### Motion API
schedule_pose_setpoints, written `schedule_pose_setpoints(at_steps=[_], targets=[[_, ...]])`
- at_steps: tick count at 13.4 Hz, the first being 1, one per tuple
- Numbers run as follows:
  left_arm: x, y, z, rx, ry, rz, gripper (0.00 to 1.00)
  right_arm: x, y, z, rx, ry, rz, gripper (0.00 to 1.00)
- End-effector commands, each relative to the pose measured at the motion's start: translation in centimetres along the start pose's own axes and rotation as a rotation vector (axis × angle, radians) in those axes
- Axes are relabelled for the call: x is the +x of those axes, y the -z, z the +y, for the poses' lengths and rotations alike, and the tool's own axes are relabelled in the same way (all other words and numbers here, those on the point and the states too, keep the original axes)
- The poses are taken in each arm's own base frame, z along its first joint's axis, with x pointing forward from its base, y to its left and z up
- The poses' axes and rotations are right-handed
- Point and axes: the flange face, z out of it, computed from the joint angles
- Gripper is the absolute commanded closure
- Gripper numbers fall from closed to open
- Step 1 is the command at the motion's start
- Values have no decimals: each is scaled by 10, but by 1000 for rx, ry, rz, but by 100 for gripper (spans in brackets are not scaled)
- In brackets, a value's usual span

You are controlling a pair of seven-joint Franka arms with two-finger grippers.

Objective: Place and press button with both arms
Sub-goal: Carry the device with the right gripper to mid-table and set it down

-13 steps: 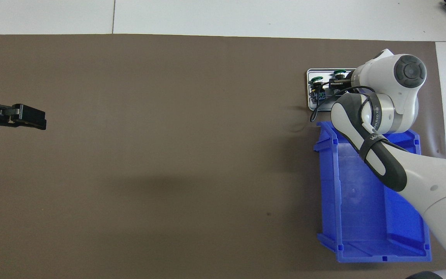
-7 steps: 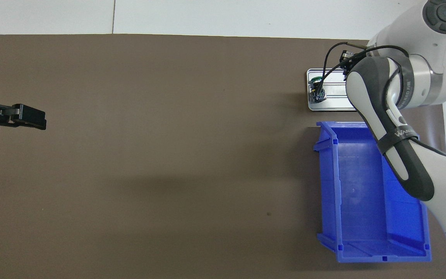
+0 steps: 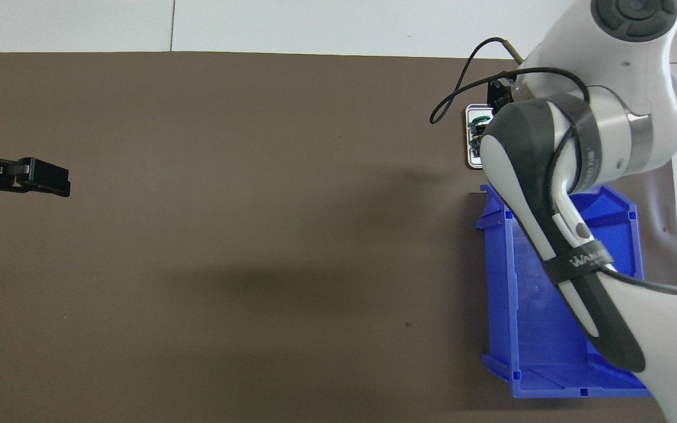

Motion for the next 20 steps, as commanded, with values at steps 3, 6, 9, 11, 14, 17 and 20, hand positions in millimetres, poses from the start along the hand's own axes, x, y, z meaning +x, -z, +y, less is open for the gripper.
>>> schedule_pose_setpoints(at_steps=[3, 6, 9, 11, 14, 17, 20], targets=[[-8, 1, -2, -8, -2, -6, 0, -155, -3, 10, 62, -230, -17, 100], [-8, 1, -2, -8, -2, -6, 0, -255, -23, 28, 111, -285, -31, 100], [-8, 1, -2, -8, -1, -6, 0, -340, -76, 41, 141, -281, 77, 100], [-8, 1, -2, -8, -1, -6, 0, -356, -98, 44, 146, -294, 63, 100], [-8, 1, -2, -8, -1, -6, 0, -356, -129, 50, 150, -265, 62, 100], [-8, 1, -2, -8, -7, -6, 0, -332, -131, 35, 185, -235, 50, 100], [-8, 1, 8, -8, -22, -3, 0, -324, -137, 28, 201, -248, 34, 100]])
